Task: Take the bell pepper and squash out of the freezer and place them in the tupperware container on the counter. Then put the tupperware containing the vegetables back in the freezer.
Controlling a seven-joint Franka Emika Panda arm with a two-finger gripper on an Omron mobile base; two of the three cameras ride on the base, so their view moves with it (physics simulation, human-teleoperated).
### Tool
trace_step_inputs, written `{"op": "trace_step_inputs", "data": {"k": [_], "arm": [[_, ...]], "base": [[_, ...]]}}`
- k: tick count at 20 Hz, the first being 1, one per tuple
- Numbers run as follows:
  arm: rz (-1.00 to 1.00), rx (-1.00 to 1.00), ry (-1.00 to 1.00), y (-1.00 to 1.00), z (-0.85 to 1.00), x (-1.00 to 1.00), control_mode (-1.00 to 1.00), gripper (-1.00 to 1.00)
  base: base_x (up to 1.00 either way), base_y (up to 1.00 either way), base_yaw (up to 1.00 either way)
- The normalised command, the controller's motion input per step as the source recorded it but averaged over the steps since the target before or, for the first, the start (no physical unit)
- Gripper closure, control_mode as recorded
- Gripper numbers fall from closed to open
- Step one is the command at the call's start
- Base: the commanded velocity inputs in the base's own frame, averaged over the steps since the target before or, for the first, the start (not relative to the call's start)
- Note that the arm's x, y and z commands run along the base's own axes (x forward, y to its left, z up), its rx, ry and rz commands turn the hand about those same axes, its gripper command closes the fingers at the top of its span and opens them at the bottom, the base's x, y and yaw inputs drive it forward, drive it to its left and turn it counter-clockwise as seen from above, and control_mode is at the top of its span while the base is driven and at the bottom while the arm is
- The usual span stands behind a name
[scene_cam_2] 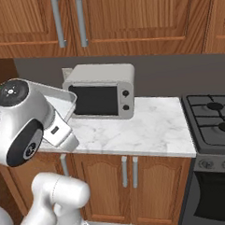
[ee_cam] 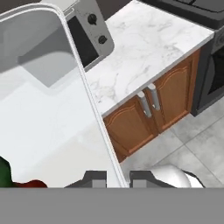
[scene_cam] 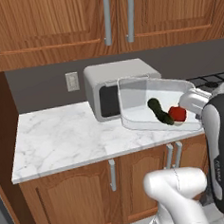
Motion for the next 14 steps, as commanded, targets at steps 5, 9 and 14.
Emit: {"op": "trace_step_inputs", "data": {"k": [5,9,14], "arm": [[0.0,0.0,0.18,0.16,0.54,-0.43,-1.0,1.0],[0.0,0.0,0.21,0.21,0.15,-0.26,-1.0,1.0],[0.0,0.0,0.04,0.03,0.0,-0.38,-1.0,1.0]], "base": [[0.0,0.0,0.0],[0.0,0.0,0.0],[0.0,0.0,0.0]]}}
